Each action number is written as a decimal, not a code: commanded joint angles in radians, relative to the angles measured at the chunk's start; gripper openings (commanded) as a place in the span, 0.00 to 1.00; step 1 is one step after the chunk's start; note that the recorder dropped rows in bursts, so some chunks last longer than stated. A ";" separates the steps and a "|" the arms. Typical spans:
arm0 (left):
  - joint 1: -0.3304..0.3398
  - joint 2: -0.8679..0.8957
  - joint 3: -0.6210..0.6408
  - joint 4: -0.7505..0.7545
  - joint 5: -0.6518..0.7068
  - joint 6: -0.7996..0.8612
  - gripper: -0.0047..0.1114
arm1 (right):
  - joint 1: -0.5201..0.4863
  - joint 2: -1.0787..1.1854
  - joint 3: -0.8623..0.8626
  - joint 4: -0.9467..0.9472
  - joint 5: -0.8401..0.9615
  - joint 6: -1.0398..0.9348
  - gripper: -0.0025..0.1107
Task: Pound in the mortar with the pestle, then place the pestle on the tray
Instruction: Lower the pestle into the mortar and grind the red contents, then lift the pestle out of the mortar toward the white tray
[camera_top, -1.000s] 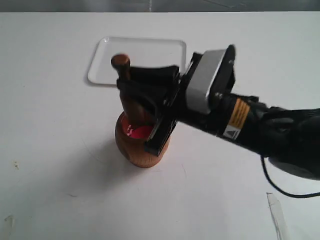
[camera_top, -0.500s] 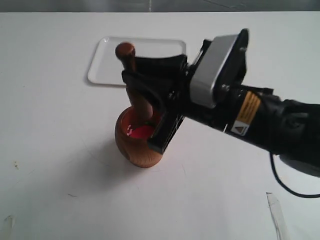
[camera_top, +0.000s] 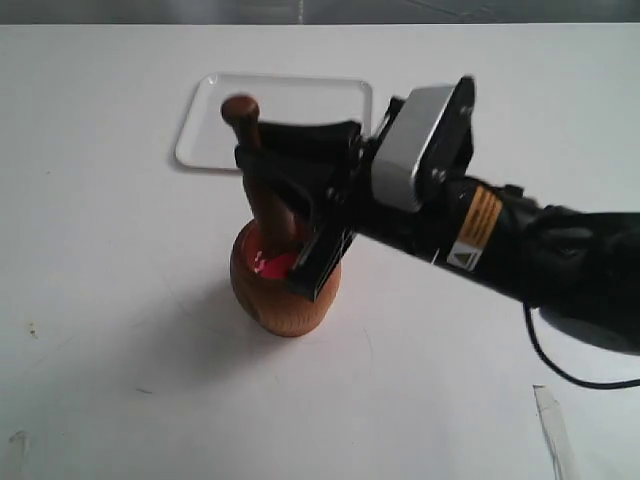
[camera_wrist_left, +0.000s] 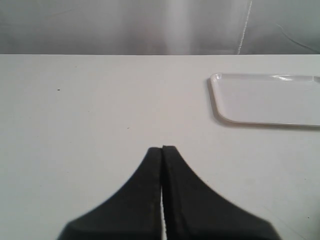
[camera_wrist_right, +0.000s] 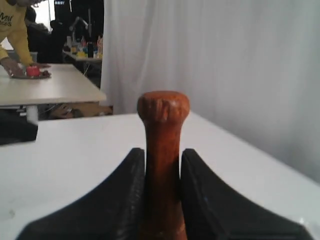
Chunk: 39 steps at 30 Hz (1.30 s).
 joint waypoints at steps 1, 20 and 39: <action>-0.008 -0.001 0.001 -0.007 -0.003 -0.008 0.04 | 0.004 -0.224 -0.061 -0.024 0.177 0.015 0.02; -0.008 -0.001 0.001 -0.007 -0.003 -0.008 0.04 | 0.004 0.254 -0.009 0.013 -0.051 0.057 0.02; -0.008 -0.001 0.001 -0.007 -0.003 -0.008 0.04 | 0.004 -0.265 -0.603 0.051 1.287 -0.074 0.02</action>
